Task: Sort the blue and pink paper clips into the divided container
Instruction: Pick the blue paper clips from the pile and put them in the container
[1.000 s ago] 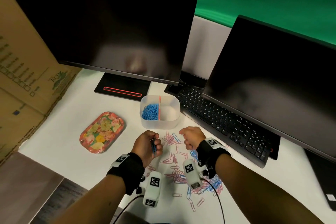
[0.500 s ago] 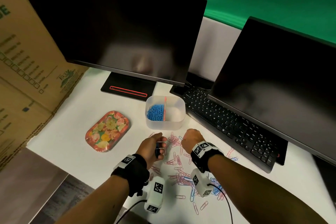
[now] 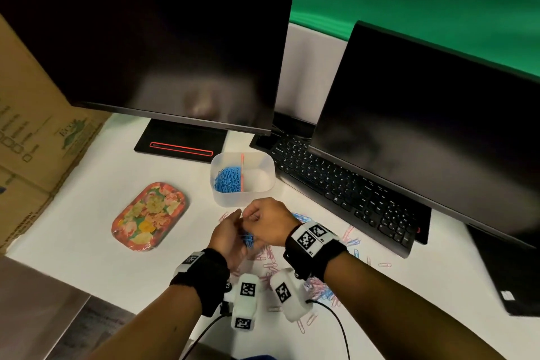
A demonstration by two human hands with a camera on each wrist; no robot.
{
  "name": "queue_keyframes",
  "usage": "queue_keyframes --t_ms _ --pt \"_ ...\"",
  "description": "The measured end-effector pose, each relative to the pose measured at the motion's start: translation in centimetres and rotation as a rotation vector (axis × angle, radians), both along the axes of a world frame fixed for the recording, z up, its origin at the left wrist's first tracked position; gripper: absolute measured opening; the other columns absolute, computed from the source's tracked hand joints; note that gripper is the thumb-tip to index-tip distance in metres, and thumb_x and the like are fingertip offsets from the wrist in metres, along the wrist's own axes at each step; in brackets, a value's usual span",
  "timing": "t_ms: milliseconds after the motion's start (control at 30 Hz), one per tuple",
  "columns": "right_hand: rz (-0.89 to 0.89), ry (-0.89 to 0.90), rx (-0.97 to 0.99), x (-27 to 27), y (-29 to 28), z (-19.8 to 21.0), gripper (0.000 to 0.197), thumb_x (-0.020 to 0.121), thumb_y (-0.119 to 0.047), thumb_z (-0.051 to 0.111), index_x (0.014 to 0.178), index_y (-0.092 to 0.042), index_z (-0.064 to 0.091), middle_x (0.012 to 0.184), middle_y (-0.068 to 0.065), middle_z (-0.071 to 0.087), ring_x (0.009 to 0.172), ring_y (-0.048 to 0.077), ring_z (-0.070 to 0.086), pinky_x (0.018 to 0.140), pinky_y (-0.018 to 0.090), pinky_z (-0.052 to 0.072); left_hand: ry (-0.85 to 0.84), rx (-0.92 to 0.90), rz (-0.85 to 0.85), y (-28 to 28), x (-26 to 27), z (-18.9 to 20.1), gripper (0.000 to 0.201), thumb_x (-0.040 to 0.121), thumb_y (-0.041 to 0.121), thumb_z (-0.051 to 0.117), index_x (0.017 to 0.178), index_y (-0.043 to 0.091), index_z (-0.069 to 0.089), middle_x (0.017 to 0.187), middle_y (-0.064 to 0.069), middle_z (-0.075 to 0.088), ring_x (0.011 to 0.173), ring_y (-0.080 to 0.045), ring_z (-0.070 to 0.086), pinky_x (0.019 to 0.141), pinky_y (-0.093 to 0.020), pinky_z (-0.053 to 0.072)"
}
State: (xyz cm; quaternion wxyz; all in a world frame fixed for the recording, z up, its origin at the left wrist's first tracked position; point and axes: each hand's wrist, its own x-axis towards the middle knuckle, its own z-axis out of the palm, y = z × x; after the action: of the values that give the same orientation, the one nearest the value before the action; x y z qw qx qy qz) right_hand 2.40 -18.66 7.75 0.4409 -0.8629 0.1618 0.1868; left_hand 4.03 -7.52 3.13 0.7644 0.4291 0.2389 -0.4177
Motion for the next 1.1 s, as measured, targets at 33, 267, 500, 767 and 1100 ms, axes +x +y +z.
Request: queue_keyframes --t_ms 33,267,500,767,1100 --pt "-0.029 0.002 0.03 0.2 -0.1 0.2 0.021 0.08 -0.016 0.063 0.101 -0.016 0.069 0.088 -0.006 0.062 0.092 0.017 0.066 0.086 0.029 0.054 0.003 -0.004 0.002 0.0 0.1 0.2 0.044 0.102 0.033 0.031 0.114 0.0 0.057 0.09 -0.019 0.067 0.076 -0.028 0.064 0.053 -0.032 0.057" --pt "-0.216 -0.095 0.366 0.5 -1.7 3.2 0.014 0.091 -0.007 0.053 0.092 -0.017 0.062 0.096 0.013 0.066 0.077 0.028 0.065 0.079 0.046 0.058 0.028 -0.071 0.083 0.7 1.7 1.2 0.045 0.1 0.039 0.035 0.108 0.002 0.058 0.091 -0.016 0.064 0.078 -0.025 0.063 0.065 -0.033 0.061" --pt "-0.527 -0.193 0.375 -2.7 -8.2 2.9 0.017 0.095 -0.005 0.046 0.098 -0.004 0.063 0.09 0.015 0.064 0.082 0.023 0.063 0.074 0.029 0.054 -0.141 0.055 0.221 1.6 7.5 4.0 0.041 0.098 0.043 0.038 0.107 0.007 0.056 0.099 -0.014 0.061 0.088 -0.024 0.062 0.084 -0.036 0.053" --pt "-0.432 0.054 -0.198 -9.8 -13.0 -3.6 0.021 0.088 -0.01 0.051 0.084 -0.019 0.069 0.092 0.008 0.07 0.087 0.028 0.066 0.081 0.032 0.053 -0.386 0.361 0.11 -0.6 9.0 5.8 0.019 0.097 0.033 0.049 0.102 0.016 0.055 0.092 -0.006 0.051 0.086 -0.018 0.054 0.078 -0.029 0.044" --pt "-0.103 -0.002 -0.415 -12.0 -9.6 -6.9 0.045 0.091 -0.018 0.048 0.135 -0.025 0.048 0.14 0.0 0.046 0.129 0.021 0.043 0.11 0.033 0.037 -1.524 0.799 -0.784 -5.5 1.7 0.7 0.027 0.088 0.01 0.055 0.111 0.021 0.066 0.107 0.004 0.059 0.092 -0.014 0.061 0.085 -0.03 0.051"
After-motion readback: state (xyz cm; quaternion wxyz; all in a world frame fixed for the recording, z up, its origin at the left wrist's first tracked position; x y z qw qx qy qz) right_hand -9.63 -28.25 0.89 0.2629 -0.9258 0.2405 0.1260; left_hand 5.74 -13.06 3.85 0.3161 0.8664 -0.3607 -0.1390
